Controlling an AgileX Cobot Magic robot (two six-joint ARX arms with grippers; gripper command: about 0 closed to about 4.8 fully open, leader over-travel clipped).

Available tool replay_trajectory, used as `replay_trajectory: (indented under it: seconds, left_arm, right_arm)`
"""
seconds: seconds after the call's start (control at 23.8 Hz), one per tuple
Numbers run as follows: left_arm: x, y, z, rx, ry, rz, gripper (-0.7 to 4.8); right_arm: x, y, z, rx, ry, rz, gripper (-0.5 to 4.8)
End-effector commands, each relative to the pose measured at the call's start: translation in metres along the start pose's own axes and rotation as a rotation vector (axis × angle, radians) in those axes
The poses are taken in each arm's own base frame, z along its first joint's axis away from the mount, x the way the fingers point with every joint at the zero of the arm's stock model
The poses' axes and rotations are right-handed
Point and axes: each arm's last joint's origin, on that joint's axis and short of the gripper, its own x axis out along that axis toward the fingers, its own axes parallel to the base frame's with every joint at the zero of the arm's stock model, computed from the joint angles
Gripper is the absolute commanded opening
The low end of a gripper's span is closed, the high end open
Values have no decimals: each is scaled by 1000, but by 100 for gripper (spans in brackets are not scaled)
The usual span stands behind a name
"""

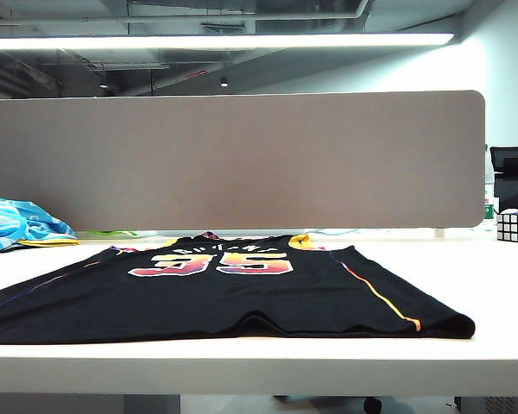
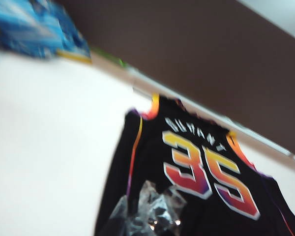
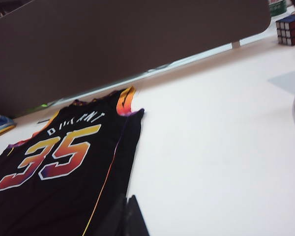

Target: Fold the bottom side of the basketball jersey horizontally towards the center, about one-third of the way, and then fold the bottom of the basketball jersey up towards the top, creating a neat rectangle.

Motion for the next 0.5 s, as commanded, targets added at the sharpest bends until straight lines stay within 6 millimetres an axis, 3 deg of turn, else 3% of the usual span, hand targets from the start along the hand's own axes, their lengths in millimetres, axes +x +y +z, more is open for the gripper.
replay_trajectory:
  seconds: [0.04, 0.25, 0.5]
  left_arm:
    - [0, -1, 0, -42, 110, 27, -6]
    - [9, -5, 5, -56, 234, 36, -6]
    - [38, -23, 31, -21, 414, -70, -6]
  right_arm:
    - [-5, 6, 17, 14, -6, -10, -6]
    - [-4, 13, 35, 21, 83, -43, -6]
    - [27, 19, 55, 31, 272, -68, -6]
